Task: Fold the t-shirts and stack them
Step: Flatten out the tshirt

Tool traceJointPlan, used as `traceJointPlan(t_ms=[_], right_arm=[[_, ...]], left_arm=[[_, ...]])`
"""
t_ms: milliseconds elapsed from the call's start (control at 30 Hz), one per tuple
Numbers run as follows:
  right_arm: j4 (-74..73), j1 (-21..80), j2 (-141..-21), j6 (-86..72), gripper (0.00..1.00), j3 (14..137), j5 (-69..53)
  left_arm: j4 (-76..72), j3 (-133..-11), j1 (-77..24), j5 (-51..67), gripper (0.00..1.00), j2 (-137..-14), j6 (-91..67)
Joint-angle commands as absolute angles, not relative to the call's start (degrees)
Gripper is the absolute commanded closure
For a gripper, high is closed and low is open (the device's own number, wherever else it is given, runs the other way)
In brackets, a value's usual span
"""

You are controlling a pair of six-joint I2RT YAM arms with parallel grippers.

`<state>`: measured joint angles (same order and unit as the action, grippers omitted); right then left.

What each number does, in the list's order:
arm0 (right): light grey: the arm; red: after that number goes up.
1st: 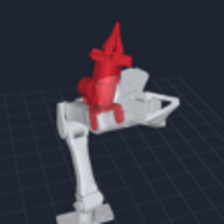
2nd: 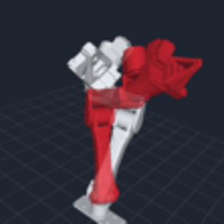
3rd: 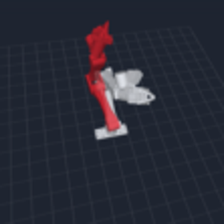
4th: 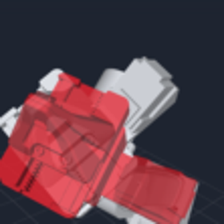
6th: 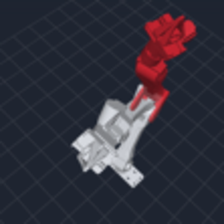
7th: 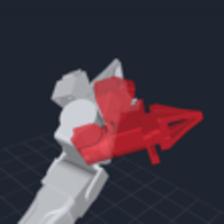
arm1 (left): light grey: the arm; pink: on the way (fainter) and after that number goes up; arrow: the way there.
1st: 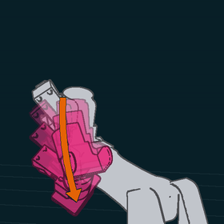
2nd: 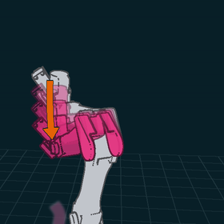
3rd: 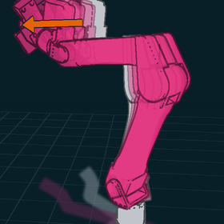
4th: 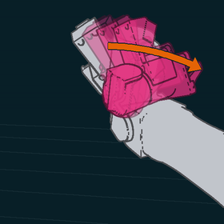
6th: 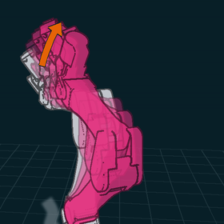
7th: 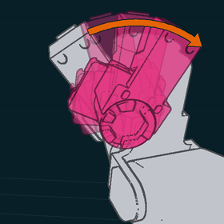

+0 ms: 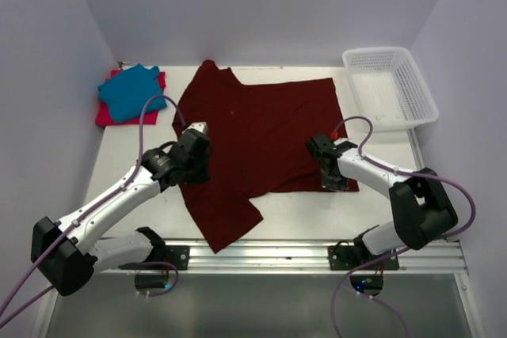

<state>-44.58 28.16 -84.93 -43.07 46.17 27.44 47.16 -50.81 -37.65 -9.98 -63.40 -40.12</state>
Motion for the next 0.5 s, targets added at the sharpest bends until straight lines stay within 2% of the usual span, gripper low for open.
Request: traceJointPlan(t_ms=[0, 233, 467], right_arm=[[-51.9, 28.0, -79.1, -45.9, 1.0, 47.1, 25.8], [-57.0, 28.3, -75.2, -45.9, 1.0, 47.1, 25.1], [-45.7, 28.5, -73.9, -36.8, 1.0, 53.2, 23.7]], left_arm=[[46.5, -54.6, -37.8, -14.2, 1.0, -63.2, -36.7], [44.5, -54.8, -37.4, -13.9, 1.0, -64.2, -35.9], [33.8, -57.5, -32.7, -13.9, 1.0, -68.6, -32.6]])
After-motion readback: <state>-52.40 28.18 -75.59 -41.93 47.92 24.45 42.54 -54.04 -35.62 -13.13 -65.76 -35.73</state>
